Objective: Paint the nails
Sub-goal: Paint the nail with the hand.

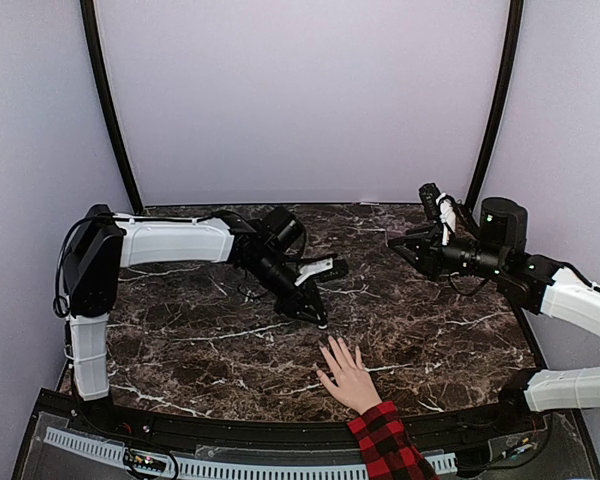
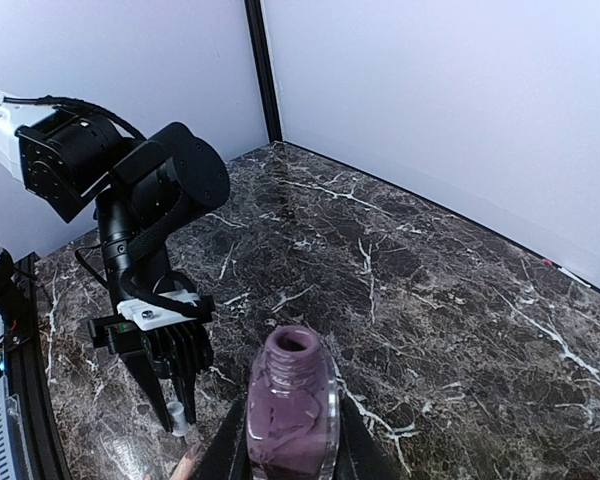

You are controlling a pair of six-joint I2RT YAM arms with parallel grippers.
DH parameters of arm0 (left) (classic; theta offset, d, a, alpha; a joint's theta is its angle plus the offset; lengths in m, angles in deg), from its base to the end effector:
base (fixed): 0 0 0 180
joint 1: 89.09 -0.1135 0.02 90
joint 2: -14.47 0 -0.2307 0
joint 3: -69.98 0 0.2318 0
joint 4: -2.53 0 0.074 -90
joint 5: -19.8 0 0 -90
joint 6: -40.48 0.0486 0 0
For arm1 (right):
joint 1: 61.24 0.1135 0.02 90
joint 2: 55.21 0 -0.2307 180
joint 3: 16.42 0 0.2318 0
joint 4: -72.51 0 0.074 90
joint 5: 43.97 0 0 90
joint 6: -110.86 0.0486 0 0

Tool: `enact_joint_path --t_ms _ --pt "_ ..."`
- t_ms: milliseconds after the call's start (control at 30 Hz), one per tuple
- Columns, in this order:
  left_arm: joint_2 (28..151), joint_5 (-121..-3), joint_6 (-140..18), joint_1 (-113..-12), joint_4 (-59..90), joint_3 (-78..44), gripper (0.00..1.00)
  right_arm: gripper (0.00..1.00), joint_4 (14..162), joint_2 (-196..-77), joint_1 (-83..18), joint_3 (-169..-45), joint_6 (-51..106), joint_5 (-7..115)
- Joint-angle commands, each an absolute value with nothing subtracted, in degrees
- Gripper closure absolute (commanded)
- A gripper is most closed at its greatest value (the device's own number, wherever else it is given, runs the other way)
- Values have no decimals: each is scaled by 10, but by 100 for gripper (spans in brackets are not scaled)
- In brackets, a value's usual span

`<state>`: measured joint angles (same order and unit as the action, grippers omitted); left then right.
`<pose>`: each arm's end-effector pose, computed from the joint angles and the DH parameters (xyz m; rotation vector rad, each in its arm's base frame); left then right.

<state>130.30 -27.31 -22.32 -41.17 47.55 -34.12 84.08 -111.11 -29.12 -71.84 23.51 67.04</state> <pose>0.2486 -0.3247 0.1824 1.7525 1.7991 -1.0978 0.1933 0.1419 0.2777 -0.7234 1.6823 0.7583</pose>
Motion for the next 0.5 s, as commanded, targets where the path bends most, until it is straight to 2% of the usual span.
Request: enact_joint_path --t_ms 0,467 --pt "1314 -256 -228 -410 485 -352 100 100 812 -1104 -294 -717 234 676" --pt "1336 -255 -229 -408 488 -360 100 100 810 -1107 -294 -715 234 674"
